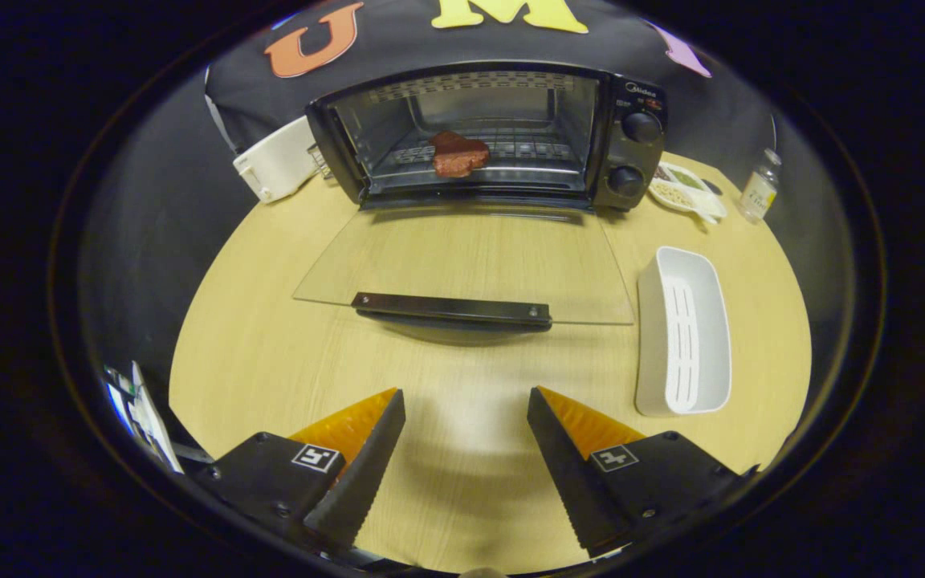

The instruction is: Open the toaster oven, put the food inside, and close the toaster oven door.

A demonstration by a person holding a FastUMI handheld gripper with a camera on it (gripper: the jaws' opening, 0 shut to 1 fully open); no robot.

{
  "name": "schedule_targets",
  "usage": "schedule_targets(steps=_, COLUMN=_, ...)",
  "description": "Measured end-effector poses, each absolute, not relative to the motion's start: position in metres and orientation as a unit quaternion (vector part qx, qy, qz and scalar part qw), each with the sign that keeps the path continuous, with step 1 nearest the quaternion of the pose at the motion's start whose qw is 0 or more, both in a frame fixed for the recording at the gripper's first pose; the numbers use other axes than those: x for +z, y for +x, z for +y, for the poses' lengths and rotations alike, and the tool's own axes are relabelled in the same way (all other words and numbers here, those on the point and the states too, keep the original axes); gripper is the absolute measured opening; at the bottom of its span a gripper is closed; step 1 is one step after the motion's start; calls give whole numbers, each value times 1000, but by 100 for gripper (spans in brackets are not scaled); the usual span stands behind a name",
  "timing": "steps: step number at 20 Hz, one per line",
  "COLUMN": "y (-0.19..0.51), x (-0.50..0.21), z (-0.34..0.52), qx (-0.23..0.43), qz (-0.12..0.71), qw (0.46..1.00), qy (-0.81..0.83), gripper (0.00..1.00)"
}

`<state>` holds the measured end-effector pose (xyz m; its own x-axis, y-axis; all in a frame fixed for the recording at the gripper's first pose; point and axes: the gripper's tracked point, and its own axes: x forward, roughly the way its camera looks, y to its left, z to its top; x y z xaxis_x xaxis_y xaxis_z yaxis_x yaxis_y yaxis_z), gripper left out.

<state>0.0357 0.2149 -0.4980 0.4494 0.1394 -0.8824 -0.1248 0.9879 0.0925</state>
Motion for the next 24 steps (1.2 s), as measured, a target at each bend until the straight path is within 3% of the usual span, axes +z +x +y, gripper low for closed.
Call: schedule_targets(steps=24, y=77, x=-466, z=216, qx=81, qz=480, qw=873, qy=-21, gripper=98)
